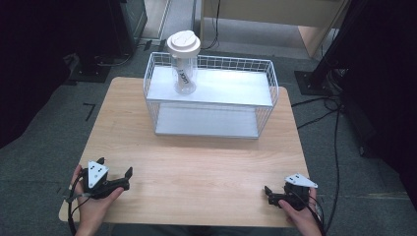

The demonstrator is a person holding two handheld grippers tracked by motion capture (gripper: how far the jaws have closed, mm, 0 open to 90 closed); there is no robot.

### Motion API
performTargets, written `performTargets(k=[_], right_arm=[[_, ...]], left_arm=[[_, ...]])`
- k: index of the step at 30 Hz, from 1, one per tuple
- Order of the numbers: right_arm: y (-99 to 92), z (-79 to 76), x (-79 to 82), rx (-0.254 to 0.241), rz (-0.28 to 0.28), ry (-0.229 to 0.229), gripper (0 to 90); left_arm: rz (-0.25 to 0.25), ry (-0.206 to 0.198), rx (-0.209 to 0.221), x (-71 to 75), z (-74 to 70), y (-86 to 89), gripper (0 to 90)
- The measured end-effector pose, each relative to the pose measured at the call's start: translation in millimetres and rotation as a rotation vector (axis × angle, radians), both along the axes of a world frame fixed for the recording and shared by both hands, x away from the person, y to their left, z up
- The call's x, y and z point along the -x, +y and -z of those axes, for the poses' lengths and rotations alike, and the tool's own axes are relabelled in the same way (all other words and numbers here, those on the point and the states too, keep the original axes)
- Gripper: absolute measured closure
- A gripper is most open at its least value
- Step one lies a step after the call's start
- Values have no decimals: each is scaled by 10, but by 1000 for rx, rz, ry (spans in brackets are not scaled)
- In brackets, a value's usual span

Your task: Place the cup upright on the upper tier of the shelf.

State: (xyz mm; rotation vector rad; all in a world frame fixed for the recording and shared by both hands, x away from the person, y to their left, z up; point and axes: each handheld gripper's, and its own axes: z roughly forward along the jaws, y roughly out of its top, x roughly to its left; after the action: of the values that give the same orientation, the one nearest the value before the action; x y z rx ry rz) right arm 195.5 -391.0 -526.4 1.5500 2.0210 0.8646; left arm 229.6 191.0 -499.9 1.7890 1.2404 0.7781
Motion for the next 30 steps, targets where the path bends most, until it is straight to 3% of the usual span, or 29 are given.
performTargets(k=[7, 10, 14, 18, 27, 30], right_arm=[[0, 0, 0, 0, 0, 0, 0], [5, 0, -1, 1, 5, 1, 0], [5, 0, -1, 1, 5, 0, 0], [5, 0, -1, 1, 5, 0, 0], [5, 0, -1, 1, 5, 0, 0], [5, 0, -1, 1, 5, 0, 0]], left_arm=[[17, 117, -30, 103, 129, 99, 0], [-8, 161, -52, 115, 130, 124, 0], [-3, 237, -44, 126, 171, 129, 0], [-8, 268, -87, 106, 209, 103, 0], [-45, 297, -71, 58, 198, 106, 0], [-33, 303, -74, -21, 193, 92, 0]])
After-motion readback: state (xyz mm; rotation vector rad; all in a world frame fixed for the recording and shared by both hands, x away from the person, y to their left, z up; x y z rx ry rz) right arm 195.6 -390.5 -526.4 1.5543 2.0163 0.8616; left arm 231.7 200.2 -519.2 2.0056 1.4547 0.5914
